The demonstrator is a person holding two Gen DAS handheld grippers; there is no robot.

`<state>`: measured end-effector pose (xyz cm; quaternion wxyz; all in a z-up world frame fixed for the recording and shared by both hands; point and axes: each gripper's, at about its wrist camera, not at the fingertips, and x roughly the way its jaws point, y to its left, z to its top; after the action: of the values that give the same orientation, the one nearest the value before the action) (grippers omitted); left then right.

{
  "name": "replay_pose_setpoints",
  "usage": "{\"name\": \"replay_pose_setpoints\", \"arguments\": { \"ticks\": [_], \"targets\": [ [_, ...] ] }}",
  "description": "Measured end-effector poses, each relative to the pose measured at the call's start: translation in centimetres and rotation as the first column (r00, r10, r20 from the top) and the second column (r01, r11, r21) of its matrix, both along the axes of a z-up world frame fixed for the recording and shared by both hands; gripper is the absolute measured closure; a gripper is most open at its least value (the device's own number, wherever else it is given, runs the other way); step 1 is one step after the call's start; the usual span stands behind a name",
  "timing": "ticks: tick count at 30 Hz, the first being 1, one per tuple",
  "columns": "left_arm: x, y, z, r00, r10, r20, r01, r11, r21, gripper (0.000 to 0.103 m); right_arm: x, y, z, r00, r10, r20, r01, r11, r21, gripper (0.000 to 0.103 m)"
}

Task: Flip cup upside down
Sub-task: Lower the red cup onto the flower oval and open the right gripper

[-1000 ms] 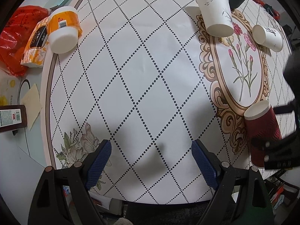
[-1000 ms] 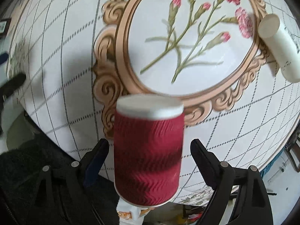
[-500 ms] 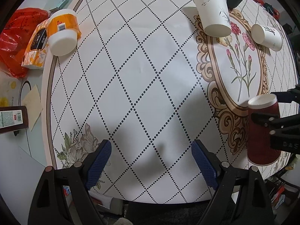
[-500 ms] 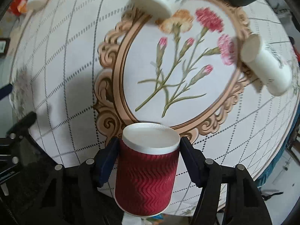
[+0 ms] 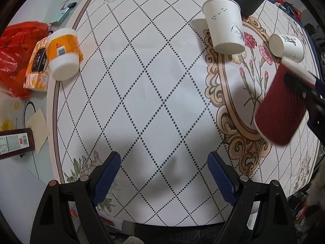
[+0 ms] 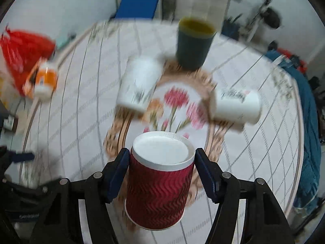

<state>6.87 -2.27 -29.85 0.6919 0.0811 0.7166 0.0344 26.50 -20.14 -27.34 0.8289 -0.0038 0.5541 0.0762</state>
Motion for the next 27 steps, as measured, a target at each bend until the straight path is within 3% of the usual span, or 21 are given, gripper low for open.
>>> {"name": "replay_pose_setpoints", "arguments": {
  "ticks": [4, 10, 15, 21, 25, 27],
  "targets": [
    [1.2, -0.3, 0.1, 1.0, -0.021, 0.006, 0.021, 1.0, 0.002, 0.016, -1.5, -0.8, 0.0, 0.977, -0.107, 0.186, 0.103, 0.994, 0.031, 0.035],
    [1.1, -1.8, 0.1, 0.998, -0.06, 0.011, 0.06, 0.998, 0.011, 0.016, -3.9, -0.2, 0.8, 0.958, -0.136, 0.252, 0.135, 0.991, 0.023, 0.035],
    [0.5, -1.7, 0.1, 0.997, -0.077, 0.02, 0.077, 0.997, 0.0, 0.016, -5.4, 0.7, 0.8, 0.964, -0.101, 0.247, 0.107, 0.994, -0.011, 0.034],
    [-0.1, -2.2, 0.8, 0.992, -0.116, 0.045, 0.117, 0.993, -0.018, 0.016, -6.4, 0.6, 0.7, 0.978, -0.141, 0.156, 0.144, 0.99, -0.004, 0.033],
    [-0.6, -2.8, 1.7, 0.985, -0.151, 0.086, 0.152, 0.988, -0.006, 0.016, -7.1, -0.2, 1.5, 0.977, -0.193, 0.092, 0.192, 0.981, 0.024, 0.012],
    [-1.0, -2.9, 2.3, 0.982, -0.156, 0.105, 0.157, 0.987, -0.009, 0.016, -7.8, -0.9, 2.2, 0.97, -0.235, 0.061, 0.235, 0.972, 0.02, 0.011]
  ]
}}
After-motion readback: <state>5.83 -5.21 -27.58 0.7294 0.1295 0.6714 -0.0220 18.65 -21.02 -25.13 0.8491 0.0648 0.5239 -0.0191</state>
